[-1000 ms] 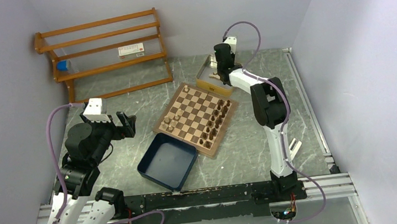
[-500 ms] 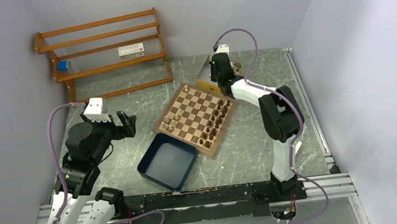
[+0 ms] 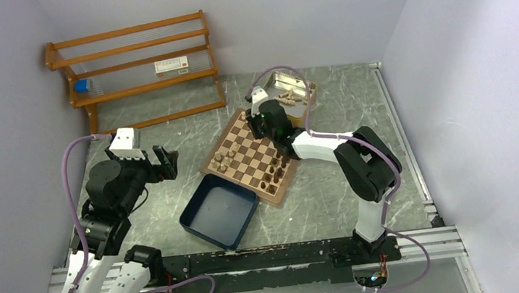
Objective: Set up the chess pieces on the board
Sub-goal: Place the chess piece on the chessboard.
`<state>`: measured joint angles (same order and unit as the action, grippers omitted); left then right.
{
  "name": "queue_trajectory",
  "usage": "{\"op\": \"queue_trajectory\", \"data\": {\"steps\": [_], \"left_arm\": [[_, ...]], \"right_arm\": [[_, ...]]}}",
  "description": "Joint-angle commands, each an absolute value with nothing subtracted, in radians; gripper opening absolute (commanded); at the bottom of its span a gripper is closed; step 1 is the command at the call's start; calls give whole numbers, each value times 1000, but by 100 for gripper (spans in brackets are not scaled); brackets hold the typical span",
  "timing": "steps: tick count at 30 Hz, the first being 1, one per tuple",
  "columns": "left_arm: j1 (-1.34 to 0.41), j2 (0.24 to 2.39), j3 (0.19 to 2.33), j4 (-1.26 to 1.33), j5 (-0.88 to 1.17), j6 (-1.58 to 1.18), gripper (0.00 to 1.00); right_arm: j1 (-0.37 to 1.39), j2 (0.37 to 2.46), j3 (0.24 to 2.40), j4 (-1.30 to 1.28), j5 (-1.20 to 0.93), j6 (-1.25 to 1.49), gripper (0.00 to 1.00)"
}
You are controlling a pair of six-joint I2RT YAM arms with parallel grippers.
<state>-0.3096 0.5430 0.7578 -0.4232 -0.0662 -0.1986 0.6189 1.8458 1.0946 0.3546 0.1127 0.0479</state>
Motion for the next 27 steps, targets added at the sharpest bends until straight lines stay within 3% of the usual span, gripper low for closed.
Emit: {"op": "queue_trajectory", "data": {"steps": [1,27], "left_arm": [[-310,536,753,-409,-58,-201,97],[-310,531,752,-410,-57,-199,97]], "right_arm": [[645,1829,1046,472,36,10,16],[701,1984,1119,443,41,-18,18]]}}
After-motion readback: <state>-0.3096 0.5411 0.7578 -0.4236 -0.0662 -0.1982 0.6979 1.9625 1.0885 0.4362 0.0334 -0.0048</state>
